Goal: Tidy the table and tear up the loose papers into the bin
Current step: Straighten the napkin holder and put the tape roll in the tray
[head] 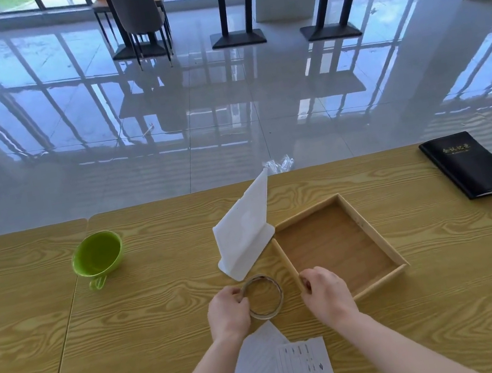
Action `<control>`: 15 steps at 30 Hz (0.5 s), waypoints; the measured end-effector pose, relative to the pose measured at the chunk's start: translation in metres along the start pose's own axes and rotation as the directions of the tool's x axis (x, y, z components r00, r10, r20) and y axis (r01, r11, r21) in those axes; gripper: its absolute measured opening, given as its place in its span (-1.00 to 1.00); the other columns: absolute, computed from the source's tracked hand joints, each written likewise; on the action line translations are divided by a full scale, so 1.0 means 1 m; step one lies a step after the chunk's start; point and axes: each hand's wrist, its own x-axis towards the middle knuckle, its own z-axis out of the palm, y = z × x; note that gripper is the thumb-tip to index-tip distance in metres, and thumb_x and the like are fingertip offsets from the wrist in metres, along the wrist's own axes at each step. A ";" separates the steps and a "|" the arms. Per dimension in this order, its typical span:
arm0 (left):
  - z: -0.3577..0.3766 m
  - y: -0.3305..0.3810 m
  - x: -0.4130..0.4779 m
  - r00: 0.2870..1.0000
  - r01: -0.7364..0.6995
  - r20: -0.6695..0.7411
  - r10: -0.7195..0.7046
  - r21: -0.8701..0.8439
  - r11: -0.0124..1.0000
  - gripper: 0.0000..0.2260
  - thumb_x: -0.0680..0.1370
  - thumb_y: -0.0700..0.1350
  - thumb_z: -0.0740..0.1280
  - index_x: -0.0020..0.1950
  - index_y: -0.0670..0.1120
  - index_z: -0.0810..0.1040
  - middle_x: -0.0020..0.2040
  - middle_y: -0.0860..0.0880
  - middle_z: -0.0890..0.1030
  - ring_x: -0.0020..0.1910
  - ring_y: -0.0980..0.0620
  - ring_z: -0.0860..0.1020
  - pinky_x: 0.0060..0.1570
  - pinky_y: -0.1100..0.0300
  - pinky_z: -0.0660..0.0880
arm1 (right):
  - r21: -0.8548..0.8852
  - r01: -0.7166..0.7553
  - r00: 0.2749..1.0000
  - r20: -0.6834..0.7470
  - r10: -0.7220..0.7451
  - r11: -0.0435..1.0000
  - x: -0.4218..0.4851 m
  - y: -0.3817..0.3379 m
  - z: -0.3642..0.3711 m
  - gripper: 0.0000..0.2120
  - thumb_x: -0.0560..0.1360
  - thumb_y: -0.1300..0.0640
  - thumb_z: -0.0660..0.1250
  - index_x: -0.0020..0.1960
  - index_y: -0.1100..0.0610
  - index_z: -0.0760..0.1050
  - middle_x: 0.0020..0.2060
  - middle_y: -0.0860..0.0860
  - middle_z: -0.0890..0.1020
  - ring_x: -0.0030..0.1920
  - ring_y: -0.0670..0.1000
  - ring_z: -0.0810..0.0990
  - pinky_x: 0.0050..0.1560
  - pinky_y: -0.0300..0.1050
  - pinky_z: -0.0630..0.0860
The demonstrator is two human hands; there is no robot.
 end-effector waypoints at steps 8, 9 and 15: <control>-0.038 0.028 0.020 0.964 -0.160 -0.221 0.146 -0.043 0.986 -0.47 0.51 0.00 0.43 0.43 -0.05 0.36 0.24 -0.07 0.53 0.18 -0.08 0.53 0.09 -0.04 0.51 | 0.068 -0.056 0.996 -0.061 0.060 0.996 0.007 0.001 0.000 -0.87 0.53 0.21 0.29 -0.09 0.00 0.55 -0.20 -0.08 0.52 -0.17 -0.01 0.53 -0.13 -0.15 0.49; -0.041 0.036 0.025 0.972 -0.176 -0.165 0.167 -0.043 0.983 -0.54 0.53 -0.01 0.41 0.40 -0.02 0.40 0.19 -0.03 0.57 0.17 -0.07 0.55 0.07 -0.04 0.52 | 0.076 -0.066 0.995 -0.067 0.071 0.995 0.010 0.000 -0.001 -0.88 0.53 0.20 0.30 -0.05 0.01 0.57 -0.17 -0.07 0.54 -0.14 0.00 0.54 -0.11 -0.14 0.50; -0.032 0.050 0.032 0.969 -0.237 -0.074 0.237 0.011 0.971 -0.81 0.59 -0.08 0.28 -0.21 -0.09 0.52 -0.29 -0.02 0.60 -0.27 -0.05 0.55 -0.31 0.06 0.44 | 0.072 -0.093 0.994 -0.055 0.097 0.993 0.018 -0.002 -0.002 -0.93 0.53 0.16 0.36 -0.02 0.02 0.58 -0.13 -0.07 0.56 -0.10 0.00 0.55 -0.03 -0.10 0.55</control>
